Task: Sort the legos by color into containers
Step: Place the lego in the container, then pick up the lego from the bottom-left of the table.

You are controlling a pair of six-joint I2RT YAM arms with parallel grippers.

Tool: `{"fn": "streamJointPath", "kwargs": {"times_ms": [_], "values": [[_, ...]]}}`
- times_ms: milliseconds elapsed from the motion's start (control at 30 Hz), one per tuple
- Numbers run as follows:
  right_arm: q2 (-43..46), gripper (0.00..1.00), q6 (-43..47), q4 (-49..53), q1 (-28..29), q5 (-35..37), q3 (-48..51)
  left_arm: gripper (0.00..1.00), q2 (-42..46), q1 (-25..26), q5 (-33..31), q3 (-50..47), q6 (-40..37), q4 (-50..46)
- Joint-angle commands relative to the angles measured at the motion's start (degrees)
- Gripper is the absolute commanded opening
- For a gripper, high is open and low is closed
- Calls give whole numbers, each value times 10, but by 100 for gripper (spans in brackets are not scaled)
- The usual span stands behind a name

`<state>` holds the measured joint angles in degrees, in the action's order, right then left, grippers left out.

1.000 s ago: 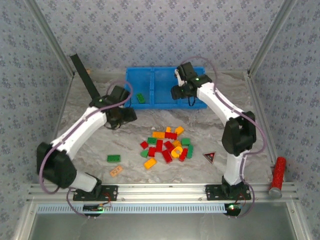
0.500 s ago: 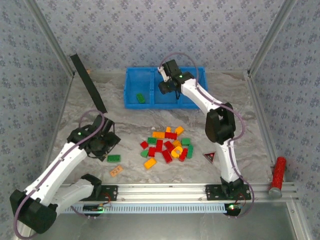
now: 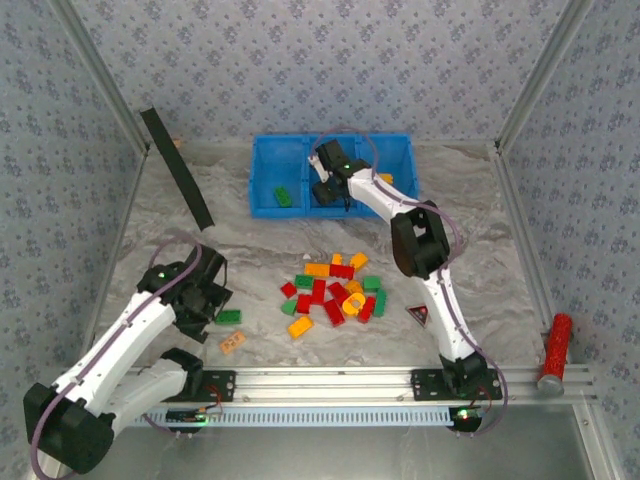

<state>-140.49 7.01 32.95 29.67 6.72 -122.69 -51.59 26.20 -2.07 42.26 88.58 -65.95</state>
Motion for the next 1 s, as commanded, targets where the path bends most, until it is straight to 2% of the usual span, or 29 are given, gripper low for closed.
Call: {"fn": "streamJointPath", "kwargs": {"times_ms": [0,133,400,967], "values": [[-16,42,14,7,4,11,-30,77,12,-9,28,-26,29,-3],[-22,43,19,11,4,15,-32,77,19,-11,41,-61,49,20],[-24,58,19,12,6,15,-41,77,4,-11,26,-82,75,84],[-24,79,33,44,5,15,-81,79,-104,-26,13,-75,51,186]]}}
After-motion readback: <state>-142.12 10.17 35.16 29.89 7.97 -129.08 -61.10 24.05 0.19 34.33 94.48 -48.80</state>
